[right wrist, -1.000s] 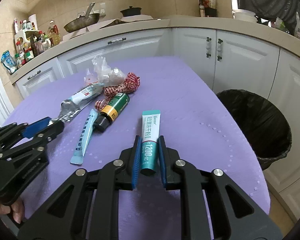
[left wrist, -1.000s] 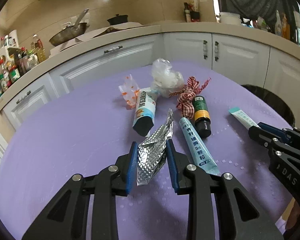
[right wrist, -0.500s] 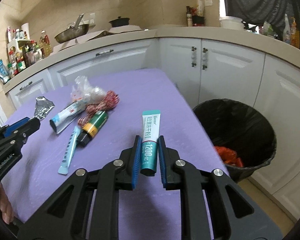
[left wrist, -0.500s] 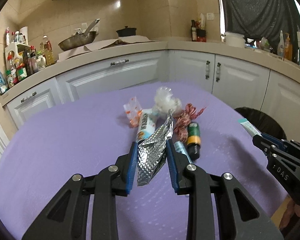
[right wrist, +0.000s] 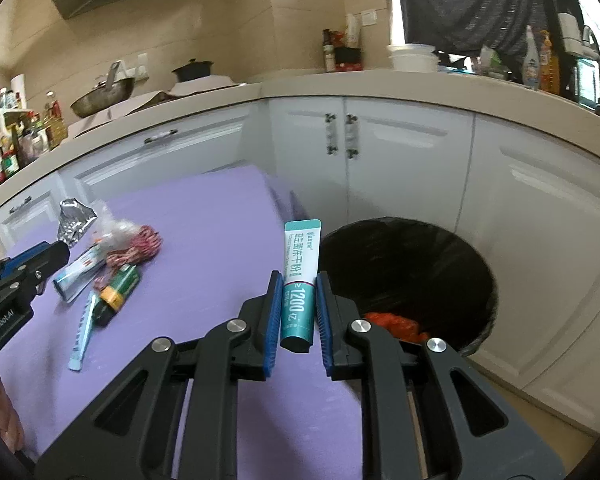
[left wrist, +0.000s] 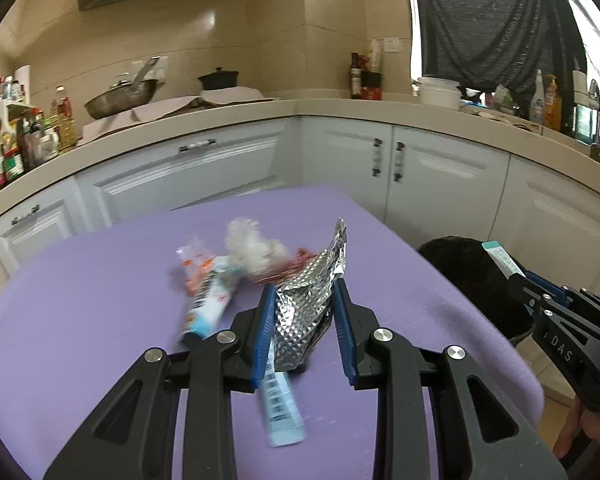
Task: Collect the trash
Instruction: 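Carry the foil wrapper and teal tube over the black bin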
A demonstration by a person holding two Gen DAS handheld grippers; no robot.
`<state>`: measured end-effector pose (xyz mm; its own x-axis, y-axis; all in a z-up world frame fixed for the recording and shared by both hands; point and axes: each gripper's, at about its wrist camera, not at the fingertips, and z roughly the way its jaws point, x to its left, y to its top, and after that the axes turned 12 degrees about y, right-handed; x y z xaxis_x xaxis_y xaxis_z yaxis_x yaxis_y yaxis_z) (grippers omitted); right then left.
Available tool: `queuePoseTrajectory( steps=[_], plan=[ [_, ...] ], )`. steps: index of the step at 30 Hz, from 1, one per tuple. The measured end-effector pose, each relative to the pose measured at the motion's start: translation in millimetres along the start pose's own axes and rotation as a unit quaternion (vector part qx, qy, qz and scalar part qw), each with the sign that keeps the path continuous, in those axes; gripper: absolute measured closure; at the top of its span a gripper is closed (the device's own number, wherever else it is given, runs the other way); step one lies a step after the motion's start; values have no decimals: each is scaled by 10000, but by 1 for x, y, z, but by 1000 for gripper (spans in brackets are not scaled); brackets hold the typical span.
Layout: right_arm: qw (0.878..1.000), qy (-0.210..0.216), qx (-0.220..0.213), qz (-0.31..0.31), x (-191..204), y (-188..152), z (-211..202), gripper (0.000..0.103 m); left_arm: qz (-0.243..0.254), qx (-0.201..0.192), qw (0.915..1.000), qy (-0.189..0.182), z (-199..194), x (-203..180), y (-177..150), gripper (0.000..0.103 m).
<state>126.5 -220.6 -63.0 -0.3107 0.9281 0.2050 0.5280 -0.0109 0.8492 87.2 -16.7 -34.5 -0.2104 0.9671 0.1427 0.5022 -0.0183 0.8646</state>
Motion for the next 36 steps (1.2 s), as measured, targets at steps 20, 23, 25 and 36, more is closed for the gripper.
queuePoseTrajectory(
  steps=[20, 23, 25, 36],
  plan=[
    [9970, -647, -278, 312, -99, 17, -8, 86, 523, -193, 9961, -679, 18, -117, 29, 73],
    [9965, -703, -279, 353, -113, 19, -5, 86, 600, -176, 9954, -729, 23, -133, 31, 73],
    [9962, -734, -285, 366, -120, 20, -2, 86, 659, -162, 9949, -746, 27, -143, 31, 73],
    [9951, -810, -272, 488, -148, 23, 14, 86, 762, -20, 9939, -800, 49, -179, 35, 73]
  ],
)
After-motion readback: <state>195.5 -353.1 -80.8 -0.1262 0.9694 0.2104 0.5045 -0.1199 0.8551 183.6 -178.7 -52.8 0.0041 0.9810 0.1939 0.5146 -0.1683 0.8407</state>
